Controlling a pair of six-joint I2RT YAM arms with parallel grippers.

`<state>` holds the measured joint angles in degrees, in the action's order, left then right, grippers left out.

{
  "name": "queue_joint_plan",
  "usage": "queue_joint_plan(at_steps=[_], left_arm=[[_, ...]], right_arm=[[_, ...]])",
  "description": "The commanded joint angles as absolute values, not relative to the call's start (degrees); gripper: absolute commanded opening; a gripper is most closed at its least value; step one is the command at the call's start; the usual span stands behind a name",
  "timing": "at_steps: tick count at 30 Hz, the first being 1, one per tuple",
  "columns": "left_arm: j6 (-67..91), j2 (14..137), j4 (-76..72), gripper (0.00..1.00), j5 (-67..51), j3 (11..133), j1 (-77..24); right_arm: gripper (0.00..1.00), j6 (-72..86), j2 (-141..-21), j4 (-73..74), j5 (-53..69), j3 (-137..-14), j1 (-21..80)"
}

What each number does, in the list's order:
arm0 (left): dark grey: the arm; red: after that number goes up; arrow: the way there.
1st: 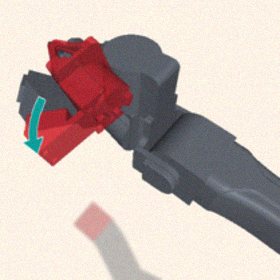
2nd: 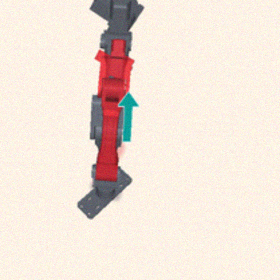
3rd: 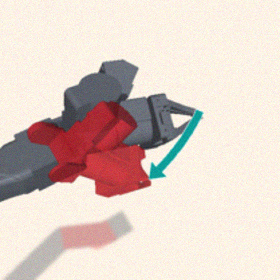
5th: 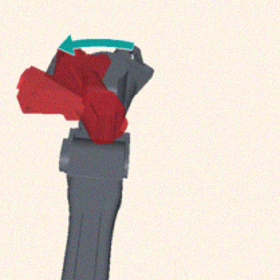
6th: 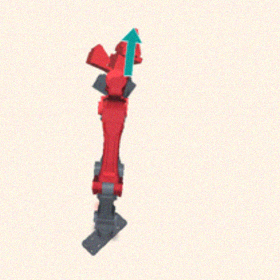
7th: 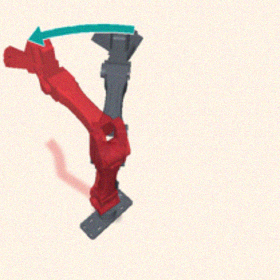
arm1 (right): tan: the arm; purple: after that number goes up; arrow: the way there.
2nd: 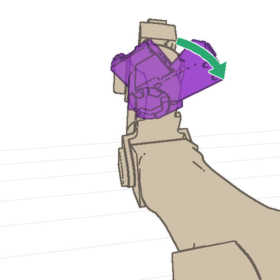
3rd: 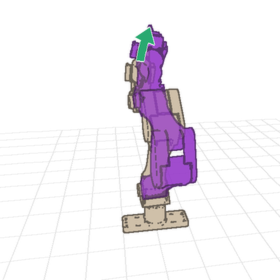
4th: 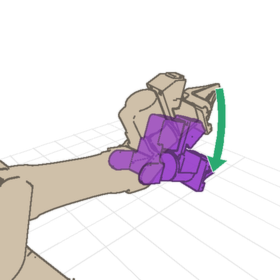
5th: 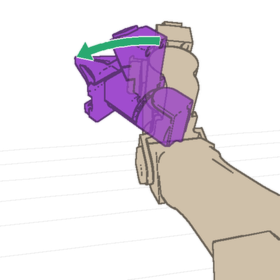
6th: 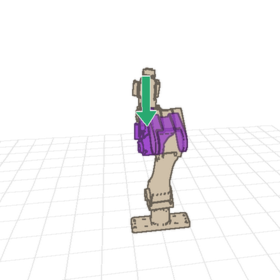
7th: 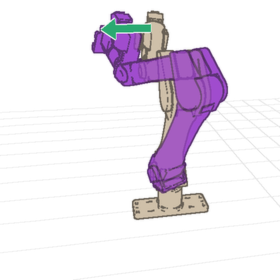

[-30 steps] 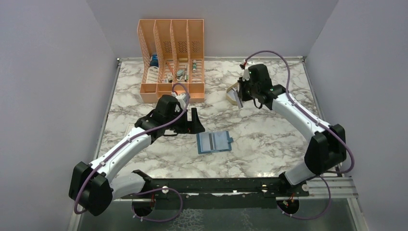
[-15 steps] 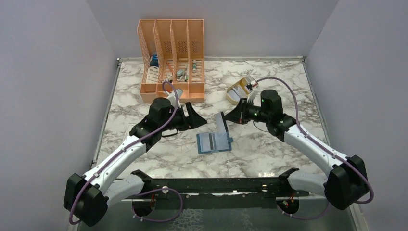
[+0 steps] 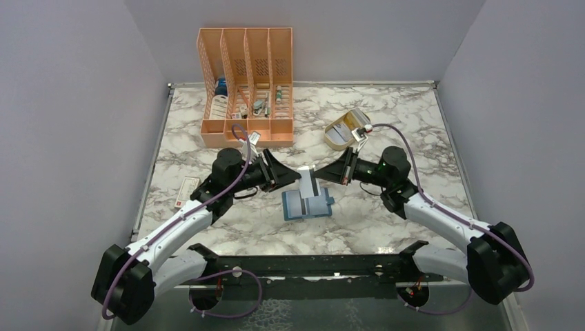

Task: Put the credit cards into the card holder
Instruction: Pick up the credit card from the storage box.

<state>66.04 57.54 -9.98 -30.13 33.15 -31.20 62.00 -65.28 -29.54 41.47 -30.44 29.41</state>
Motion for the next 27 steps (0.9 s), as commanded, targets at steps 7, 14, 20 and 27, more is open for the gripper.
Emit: queue_joint_plan(at_steps=[7,14,20,27], left_arm=[[71.40,56.06,-18.08,0.01,-32.20,31.18,-31.08],[69.62,55.55,-18.07,0.00,-32.26,30.41,-31.04],[64.77,56.38,-13.74,0.00,-31.99,31.49,-31.03],[54.91,58.20,-2.62,0.00,-27.49,34.73,-30.95]], right_arm=[[0.01,66.57,-66.45,-36.56,37.81,-29.99,31.75],[0.02,65.06,-69.11,-35.00,38.52,-30.84,32.61],[0.29,56.65,-66.60,-19.93,34.36,-31.89,32.60],[0.39,46.19,-64.19,-6.08,28.44,-31.88,32.61]])
